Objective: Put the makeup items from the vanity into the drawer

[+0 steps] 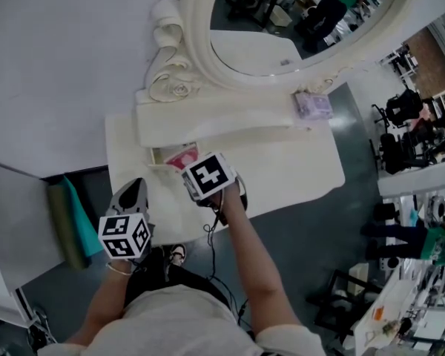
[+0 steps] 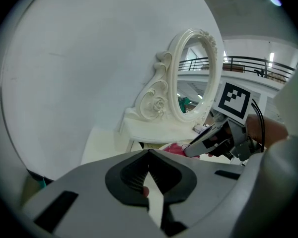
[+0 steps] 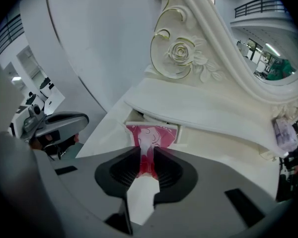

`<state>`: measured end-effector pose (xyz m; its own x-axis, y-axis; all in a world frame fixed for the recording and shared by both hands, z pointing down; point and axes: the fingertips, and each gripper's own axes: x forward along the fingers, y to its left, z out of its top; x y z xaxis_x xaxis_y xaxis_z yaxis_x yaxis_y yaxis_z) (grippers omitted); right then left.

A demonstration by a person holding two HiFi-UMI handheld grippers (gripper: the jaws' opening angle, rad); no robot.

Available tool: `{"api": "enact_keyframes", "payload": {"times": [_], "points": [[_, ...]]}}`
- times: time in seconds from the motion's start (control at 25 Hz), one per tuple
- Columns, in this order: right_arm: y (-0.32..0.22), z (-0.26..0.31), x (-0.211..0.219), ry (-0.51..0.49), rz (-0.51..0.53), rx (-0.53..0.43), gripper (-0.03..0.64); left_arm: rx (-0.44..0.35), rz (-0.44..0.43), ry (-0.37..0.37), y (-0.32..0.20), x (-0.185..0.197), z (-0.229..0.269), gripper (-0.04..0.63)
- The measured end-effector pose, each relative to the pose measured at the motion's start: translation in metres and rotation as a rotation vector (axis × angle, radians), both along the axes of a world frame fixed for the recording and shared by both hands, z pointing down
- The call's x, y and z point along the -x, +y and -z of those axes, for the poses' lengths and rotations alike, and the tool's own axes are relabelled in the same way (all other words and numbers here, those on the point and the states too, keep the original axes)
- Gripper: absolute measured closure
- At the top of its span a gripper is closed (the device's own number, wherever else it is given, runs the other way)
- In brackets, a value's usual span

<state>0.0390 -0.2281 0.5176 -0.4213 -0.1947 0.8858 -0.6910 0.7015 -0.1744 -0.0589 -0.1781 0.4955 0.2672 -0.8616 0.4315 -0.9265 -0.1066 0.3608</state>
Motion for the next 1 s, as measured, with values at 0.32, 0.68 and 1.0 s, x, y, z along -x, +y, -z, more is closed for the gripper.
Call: {"api": "enact_keyframes", "payload": {"times": [0.32, 0.68, 1.0], "points": [[-0.011, -0.002, 0.006, 0.062, 0.046, 0.021, 0.535, 0.003, -0.009, 0.01, -0.018, 0.007, -0.005, 0.591], [-0.03, -0.006, 0.008, 0.101, 0.064, 0.022, 0.535, 0.008, -0.018, 0.003, -0.037, 0.015, -0.008, 0.591], [-0.048, -0.015, 0.018, 0.03, 0.069, -0.038, 0.534, 0.032, -0.019, -0.011, -0.047, 0.018, -0.018, 0.591]]}}
